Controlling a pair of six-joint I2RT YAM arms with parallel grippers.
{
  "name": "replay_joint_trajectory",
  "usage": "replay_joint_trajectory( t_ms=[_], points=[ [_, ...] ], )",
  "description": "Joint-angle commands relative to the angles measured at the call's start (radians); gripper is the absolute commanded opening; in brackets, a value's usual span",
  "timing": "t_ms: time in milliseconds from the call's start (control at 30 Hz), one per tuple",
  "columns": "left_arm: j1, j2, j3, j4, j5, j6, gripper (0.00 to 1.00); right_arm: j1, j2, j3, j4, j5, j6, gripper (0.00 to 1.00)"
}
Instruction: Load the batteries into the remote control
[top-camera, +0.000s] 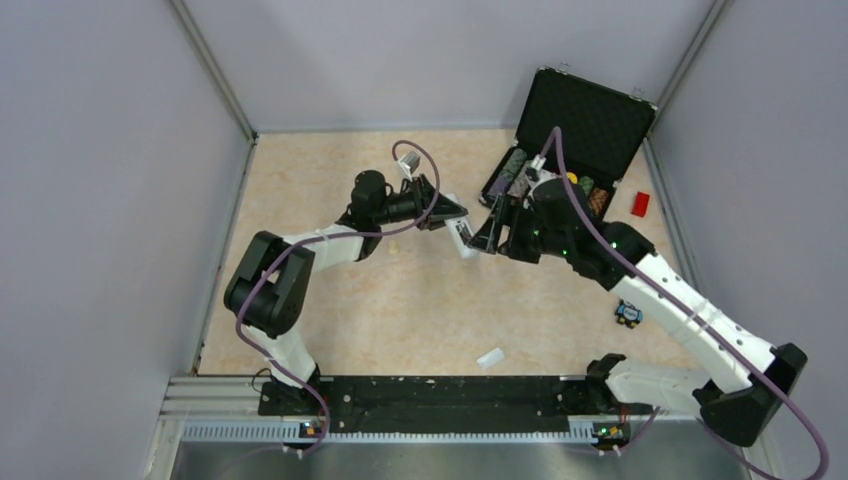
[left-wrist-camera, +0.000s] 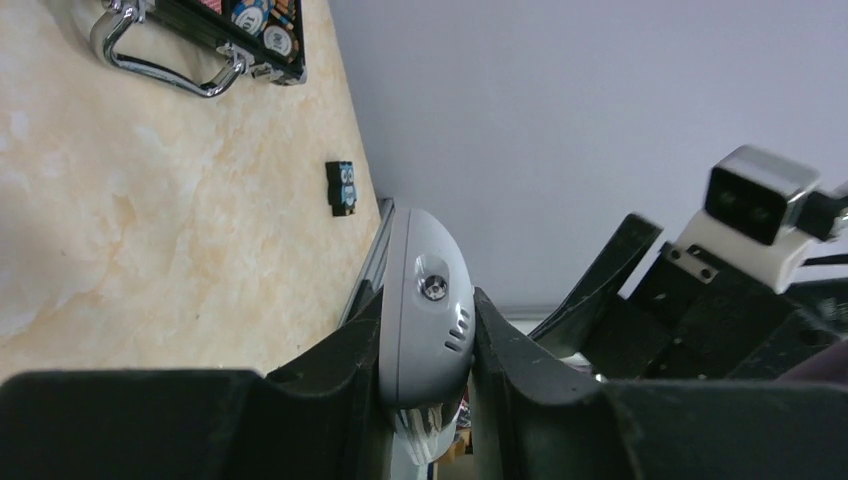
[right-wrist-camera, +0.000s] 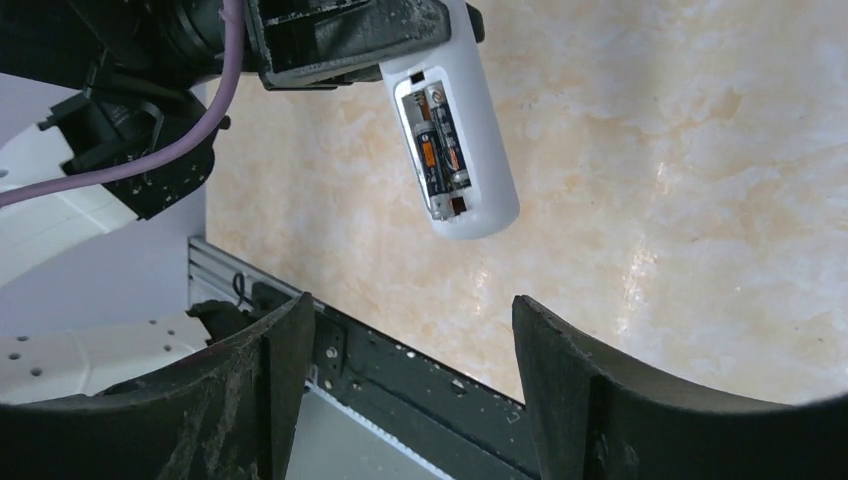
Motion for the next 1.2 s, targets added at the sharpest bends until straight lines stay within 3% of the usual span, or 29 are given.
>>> replay_joint_trajectory(
  t_ms=[0, 200, 467, 700, 767, 867, 967, 1167],
  points=[
    [-0.001, -0.074, 0.064, 0.081, -0.083, -0.092, 0.00, -0.006, -0.114, -0.140, 0.254, 0.078, 0.135, 0.71],
    [-0.002, -0.150, 0.126, -0.008, -0.151, -0.123, 0.00, -0.007, -0.214, -0.266, 0.478, 0.153, 0.238, 0.71],
    [-0.003, -0.215, 0.117, -0.002, -0.250, -0.247, 0.00, -0.006, -0.239, -0.348, 0.791, 0.193, 0.346, 0.70],
    [-0.003, -0.232, 0.114, -0.003, -0.270, -0.274, 0.00, -0.007, -0.226, -0.358, 0.831, 0.181, 0.387, 0.70],
    [-0.002, -0.236, 0.106, 0.006, -0.272, -0.284, 0.00, -0.006, -0.233, -0.373, 0.837, 0.186, 0.406, 0.67],
    [-0.002, -0.243, 0.098, 0.009, -0.278, -0.297, 0.00, -0.006, -0.250, -0.404, 0.854, 0.212, 0.444, 0.52],
    [-0.002, -0.248, 0.095, 0.005, -0.278, -0.297, 0.00, -0.007, -0.252, -0.407, 0.858, 0.219, 0.446, 0.44],
    [-0.002, -0.258, 0.076, 0.002, -0.283, -0.300, 0.00, -0.007, -0.241, -0.409, 0.879, 0.212, 0.455, 0.39]
  ],
)
